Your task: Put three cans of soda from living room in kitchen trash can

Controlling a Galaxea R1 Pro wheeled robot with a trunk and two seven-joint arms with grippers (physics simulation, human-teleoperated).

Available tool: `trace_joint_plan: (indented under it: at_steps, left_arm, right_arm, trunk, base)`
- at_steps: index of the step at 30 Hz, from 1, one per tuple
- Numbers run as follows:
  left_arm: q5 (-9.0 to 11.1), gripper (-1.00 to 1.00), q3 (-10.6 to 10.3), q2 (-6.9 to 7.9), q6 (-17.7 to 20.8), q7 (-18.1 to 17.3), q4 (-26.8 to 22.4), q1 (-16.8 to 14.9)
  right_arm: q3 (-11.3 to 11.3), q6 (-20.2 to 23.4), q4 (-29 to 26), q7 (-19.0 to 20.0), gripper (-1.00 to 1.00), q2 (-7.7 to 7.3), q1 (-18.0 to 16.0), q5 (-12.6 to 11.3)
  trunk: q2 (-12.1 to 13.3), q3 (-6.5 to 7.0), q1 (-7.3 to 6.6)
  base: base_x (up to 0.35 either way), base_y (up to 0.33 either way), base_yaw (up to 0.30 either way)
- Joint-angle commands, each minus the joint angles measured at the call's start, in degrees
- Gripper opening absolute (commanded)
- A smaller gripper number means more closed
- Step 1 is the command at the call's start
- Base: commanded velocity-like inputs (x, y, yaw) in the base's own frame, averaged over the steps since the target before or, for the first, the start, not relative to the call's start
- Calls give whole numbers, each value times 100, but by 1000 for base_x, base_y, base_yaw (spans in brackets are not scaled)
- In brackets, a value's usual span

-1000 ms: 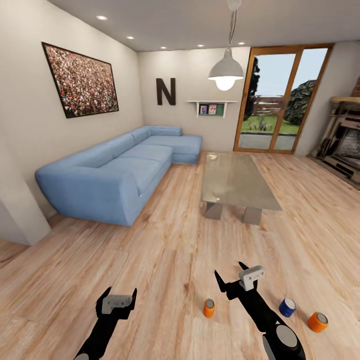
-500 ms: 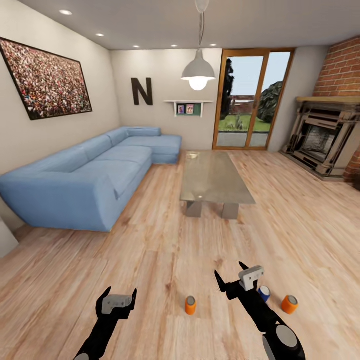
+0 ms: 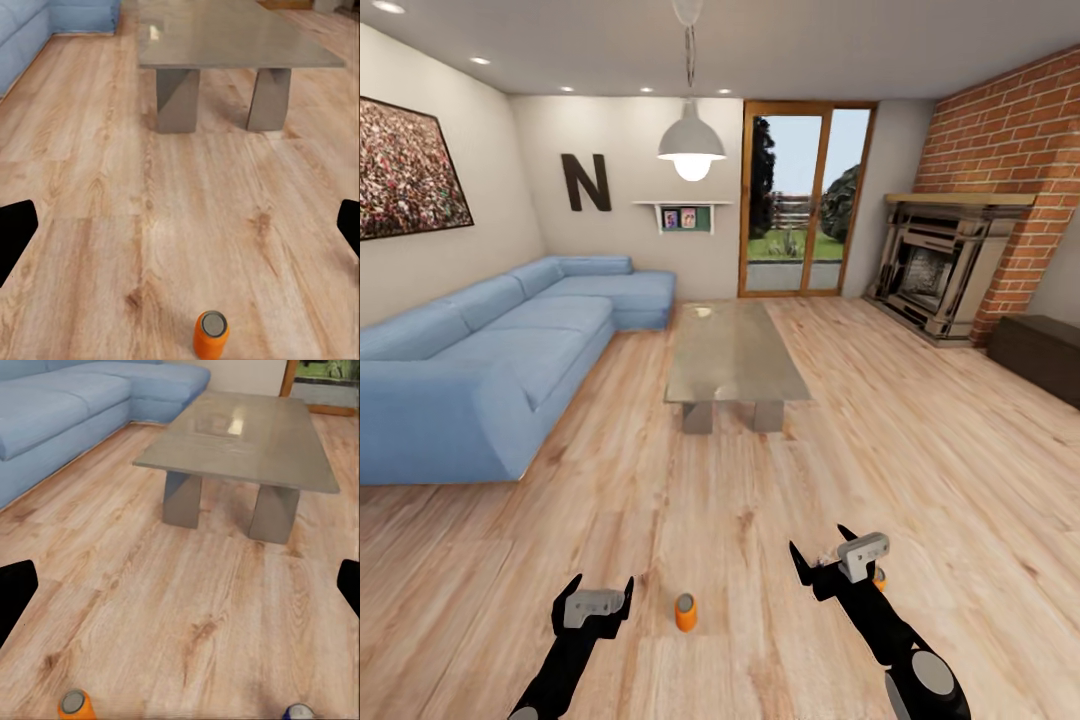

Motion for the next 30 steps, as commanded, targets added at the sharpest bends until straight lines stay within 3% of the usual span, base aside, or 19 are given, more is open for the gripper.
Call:
trace_joint_plan:
  at_steps: [1, 12, 30]
  left_arm:
    - [0, 100, 0, 0, 0, 0, 0, 0]
    - [2, 100, 0, 0, 0, 0, 0, 0]
    - [8, 100, 0, 0, -3, 0, 0, 0]
  right_arm:
    - [0, 0, 0, 0, 100, 0, 0, 0]
    - [0, 0, 9, -2, 100, 1, 1, -1]
    - [0, 0, 10, 4, 100, 3, 0, -3]
  trunk:
    - [0, 0, 0]
    - [0, 0, 0]
    - [0, 0, 0]
  base:
    - [0, -279, -253]
    - [0, -245, -247]
    - [0, -23, -218]
